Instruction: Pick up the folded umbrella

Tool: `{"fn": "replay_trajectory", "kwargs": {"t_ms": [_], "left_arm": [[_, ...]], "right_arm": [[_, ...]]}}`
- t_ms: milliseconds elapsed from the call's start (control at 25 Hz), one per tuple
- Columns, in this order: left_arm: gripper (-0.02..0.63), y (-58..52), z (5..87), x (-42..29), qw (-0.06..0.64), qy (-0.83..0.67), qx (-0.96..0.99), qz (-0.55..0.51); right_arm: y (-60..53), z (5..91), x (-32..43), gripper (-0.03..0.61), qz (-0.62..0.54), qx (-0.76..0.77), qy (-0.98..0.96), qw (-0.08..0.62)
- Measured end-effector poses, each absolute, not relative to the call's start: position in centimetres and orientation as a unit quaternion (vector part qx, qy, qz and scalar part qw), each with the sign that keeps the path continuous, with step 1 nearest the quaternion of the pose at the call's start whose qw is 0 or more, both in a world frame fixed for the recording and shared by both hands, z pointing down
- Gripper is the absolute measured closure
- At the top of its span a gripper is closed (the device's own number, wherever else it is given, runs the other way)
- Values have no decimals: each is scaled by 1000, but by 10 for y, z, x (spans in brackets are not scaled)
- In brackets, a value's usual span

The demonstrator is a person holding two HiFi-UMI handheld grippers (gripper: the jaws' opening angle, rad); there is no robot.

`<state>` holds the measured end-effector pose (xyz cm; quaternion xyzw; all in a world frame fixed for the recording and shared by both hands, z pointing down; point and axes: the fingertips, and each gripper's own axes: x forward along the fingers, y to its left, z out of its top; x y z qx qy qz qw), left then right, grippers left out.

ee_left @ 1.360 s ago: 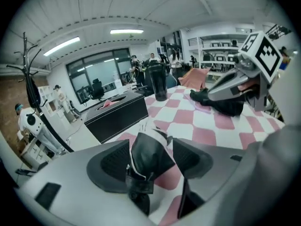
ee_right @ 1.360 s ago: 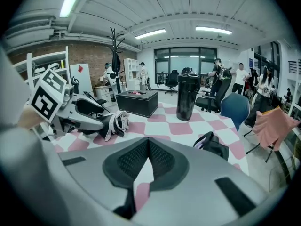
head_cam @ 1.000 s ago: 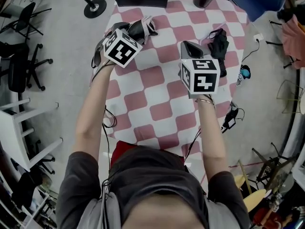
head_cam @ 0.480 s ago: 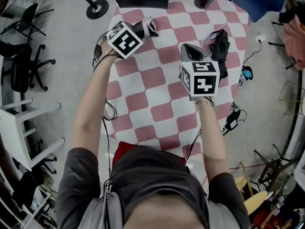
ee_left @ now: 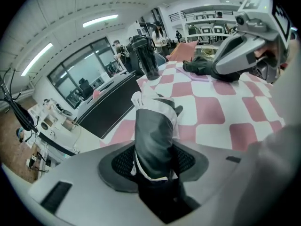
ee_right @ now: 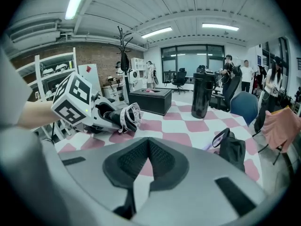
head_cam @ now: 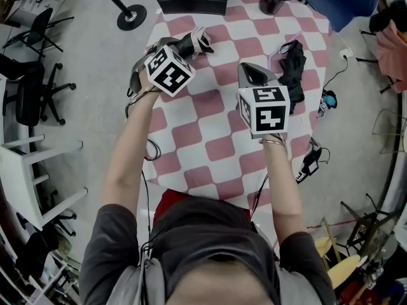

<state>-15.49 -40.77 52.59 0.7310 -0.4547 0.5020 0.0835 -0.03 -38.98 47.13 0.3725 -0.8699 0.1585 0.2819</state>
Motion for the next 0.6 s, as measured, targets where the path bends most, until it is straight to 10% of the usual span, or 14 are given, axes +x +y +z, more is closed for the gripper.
{"fn": "replay_trajectory", "kwargs": {"t_ms": [600], "left_arm": [[422,-337,450,-151,84,-516,766,374]], "right_arm": [[-335,418,-38,560,126,358,-895,235]]}}
